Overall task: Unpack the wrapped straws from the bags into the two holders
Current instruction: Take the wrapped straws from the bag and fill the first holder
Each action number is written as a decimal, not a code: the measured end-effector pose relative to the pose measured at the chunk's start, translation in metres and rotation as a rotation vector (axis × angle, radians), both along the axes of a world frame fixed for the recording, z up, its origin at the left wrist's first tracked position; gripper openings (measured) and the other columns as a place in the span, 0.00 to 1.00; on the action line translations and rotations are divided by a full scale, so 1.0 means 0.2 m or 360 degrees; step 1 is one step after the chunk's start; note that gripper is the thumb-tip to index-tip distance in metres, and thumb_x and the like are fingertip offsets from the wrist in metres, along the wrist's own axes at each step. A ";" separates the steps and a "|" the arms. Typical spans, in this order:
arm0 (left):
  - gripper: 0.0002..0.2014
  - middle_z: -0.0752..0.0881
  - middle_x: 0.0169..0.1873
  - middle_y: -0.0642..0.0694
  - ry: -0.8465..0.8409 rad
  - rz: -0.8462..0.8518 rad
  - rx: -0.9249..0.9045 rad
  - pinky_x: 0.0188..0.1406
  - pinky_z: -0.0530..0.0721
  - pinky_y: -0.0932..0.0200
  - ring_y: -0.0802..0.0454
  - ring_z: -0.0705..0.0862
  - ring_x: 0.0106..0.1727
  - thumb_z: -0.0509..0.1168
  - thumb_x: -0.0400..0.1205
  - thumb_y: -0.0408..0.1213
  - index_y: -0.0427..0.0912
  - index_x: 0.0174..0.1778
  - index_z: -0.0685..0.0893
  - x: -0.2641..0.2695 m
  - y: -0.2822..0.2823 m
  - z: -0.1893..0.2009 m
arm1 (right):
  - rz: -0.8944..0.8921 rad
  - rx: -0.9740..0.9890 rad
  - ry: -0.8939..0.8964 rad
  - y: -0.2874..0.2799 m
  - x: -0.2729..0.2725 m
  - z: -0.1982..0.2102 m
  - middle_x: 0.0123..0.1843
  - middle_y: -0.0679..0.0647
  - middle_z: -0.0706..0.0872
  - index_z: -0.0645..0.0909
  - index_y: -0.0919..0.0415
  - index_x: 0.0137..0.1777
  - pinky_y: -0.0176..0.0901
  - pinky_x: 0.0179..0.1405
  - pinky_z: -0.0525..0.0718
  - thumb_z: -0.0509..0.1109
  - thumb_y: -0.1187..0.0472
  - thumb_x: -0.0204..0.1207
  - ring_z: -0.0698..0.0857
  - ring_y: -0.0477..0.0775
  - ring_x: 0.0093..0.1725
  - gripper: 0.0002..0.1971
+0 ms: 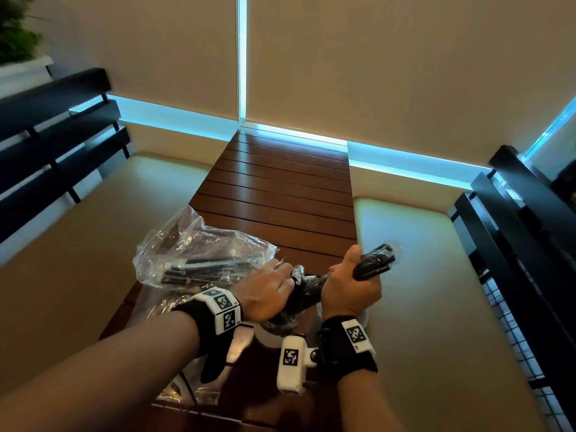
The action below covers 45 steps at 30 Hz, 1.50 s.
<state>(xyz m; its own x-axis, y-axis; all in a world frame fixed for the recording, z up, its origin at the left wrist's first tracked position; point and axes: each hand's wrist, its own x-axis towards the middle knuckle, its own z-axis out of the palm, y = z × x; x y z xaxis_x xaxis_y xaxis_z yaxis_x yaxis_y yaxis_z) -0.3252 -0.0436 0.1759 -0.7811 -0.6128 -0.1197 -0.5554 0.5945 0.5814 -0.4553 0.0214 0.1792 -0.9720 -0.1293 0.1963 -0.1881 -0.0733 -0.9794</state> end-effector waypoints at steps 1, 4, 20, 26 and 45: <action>0.09 0.73 0.46 0.50 0.0001 0.0009 0.0009 0.57 0.78 0.48 0.49 0.78 0.51 0.48 0.89 0.48 0.51 0.48 0.69 0.00 0.00 0.00 | -0.0050 -0.0022 -0.0044 0.00 0.00 0.00 0.24 0.46 0.84 0.79 0.50 0.29 0.22 0.25 0.78 0.70 0.51 0.82 0.84 0.38 0.22 0.18; 0.09 0.74 0.48 0.49 0.0008 0.0014 0.0033 0.58 0.78 0.48 0.48 0.78 0.52 0.48 0.89 0.48 0.49 0.49 0.70 0.00 0.00 0.00 | -0.0077 -0.0043 -0.0041 0.00 0.01 0.00 0.24 0.45 0.83 0.77 0.47 0.29 0.26 0.26 0.80 0.70 0.48 0.82 0.83 0.38 0.21 0.18; 0.11 0.76 0.49 0.50 0.0094 0.0049 0.0105 0.58 0.75 0.55 0.52 0.78 0.53 0.49 0.90 0.46 0.46 0.54 0.75 0.00 0.01 0.00 | 0.0585 0.0324 0.0758 0.05 0.10 -0.17 0.25 0.44 0.80 0.80 0.59 0.32 0.16 0.30 0.70 0.65 0.42 0.75 0.75 0.37 0.22 0.21; 0.12 0.75 0.48 0.52 0.0096 0.0034 0.0166 0.54 0.73 0.59 0.56 0.78 0.51 0.47 0.91 0.47 0.49 0.54 0.75 0.01 0.03 0.01 | 0.0794 0.0342 0.0899 0.10 0.13 -0.24 0.28 0.36 0.73 0.76 0.53 0.34 0.16 0.31 0.67 0.68 0.50 0.78 0.74 0.30 0.25 0.12; 0.26 0.77 0.73 0.46 0.0022 -0.0093 -0.0089 0.74 0.75 0.44 0.49 0.76 0.73 0.43 0.89 0.56 0.51 0.76 0.75 -0.12 0.05 0.19 | 0.1186 0.0662 0.0647 0.19 0.11 -0.27 0.53 0.49 0.78 0.74 0.53 0.55 0.25 0.43 0.78 0.76 0.53 0.71 0.80 0.40 0.47 0.18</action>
